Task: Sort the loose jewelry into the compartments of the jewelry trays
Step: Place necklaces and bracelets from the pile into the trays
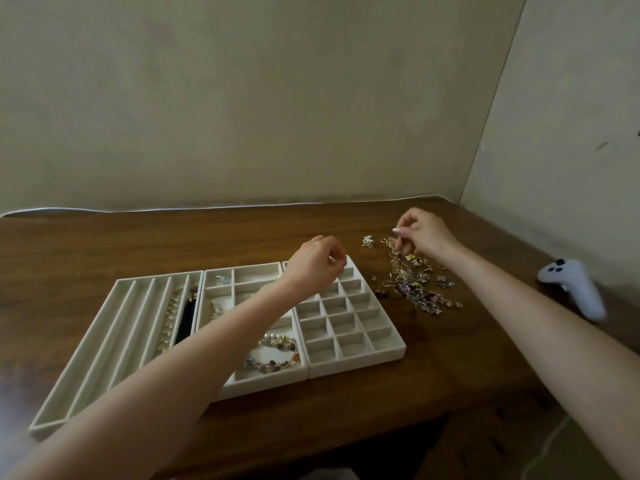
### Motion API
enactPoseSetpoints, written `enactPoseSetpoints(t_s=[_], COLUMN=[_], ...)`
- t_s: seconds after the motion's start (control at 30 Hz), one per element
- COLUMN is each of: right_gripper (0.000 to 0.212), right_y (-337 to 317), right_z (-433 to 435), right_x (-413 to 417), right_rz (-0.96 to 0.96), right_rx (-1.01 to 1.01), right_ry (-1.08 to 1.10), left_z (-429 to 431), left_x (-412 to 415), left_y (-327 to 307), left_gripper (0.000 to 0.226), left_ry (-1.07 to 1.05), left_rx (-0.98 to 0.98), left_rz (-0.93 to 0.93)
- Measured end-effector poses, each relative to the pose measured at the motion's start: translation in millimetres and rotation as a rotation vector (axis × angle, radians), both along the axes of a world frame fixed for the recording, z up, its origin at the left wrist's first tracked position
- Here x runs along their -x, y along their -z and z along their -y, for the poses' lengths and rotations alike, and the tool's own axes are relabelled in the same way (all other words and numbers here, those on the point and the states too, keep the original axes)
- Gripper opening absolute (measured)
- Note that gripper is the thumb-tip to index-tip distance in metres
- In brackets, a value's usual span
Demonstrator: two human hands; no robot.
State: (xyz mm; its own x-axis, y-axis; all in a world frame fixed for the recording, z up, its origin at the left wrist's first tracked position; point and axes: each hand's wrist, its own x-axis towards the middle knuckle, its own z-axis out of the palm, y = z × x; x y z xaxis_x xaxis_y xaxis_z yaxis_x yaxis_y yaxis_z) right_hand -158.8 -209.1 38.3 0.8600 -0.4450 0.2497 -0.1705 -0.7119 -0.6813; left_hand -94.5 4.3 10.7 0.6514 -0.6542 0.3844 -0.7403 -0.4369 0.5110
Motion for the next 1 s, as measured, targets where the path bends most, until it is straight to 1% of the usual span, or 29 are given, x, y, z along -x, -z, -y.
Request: enactPoseSetpoints(t_s=[0.1,0.2,0.27,0.33,0.43,0.5,0.63,0.77,0.83,0.87,0.93,1.0], right_gripper=[0.004,0.005,0.013,0.018,0.015,0.013,0.016,0.009,0.008,0.010,0.013,0.010], right_y=[-6,-2,3,8,15,20,28,31,31,29,22,12], right_z=[4,6,7,9,14,14,9,5,7,9,12,16], right_x=[3,5,6,7,9,10,11,10,10,10,12,13], right_rz=[0.048,0.032,-0.030,-0.124,-0.389,-0.497,-0.491,-0.477,-0.460,-0.433,-0.347,-0.249], right_rx=[-0.089,-0.154,-0.073,0.035,0.147,0.207,0.355,0.413,0.392,0.344,0.174,0.016], right_ry=[-0.043,-0.130,-0.151,-0.123,-0.121,-0.124,-0.098,-0.090,-0.083,-0.074,-0.052,-0.029], left_z=[12,21,25,26,24,24,27,33,36,37,40,43], left_x=[5,10,12,12,11,11,15,19,20,20,21,20], left_y=[-1,-1,1,2,3,4,5,5,4,3,2,0], left_gripper=[0.014,0.018,0.020,0.020,0.021,0.021,0.019,0.019,0.020,0.021,0.021,0.021], left_ry=[0.038,0.057,0.072,0.080,0.073,0.075,0.096,0.112,0.122,0.125,0.129,0.127], left_rx=[-0.010,-0.032,-0.059,-0.071,-0.074,-0.070,-0.062,-0.060,-0.056,-0.049,-0.028,-0.009], left_rz=[-0.032,-0.066,-0.069,-0.068,-0.063,-0.065,-0.065,-0.065,-0.092,-0.124,-0.186,-0.221])
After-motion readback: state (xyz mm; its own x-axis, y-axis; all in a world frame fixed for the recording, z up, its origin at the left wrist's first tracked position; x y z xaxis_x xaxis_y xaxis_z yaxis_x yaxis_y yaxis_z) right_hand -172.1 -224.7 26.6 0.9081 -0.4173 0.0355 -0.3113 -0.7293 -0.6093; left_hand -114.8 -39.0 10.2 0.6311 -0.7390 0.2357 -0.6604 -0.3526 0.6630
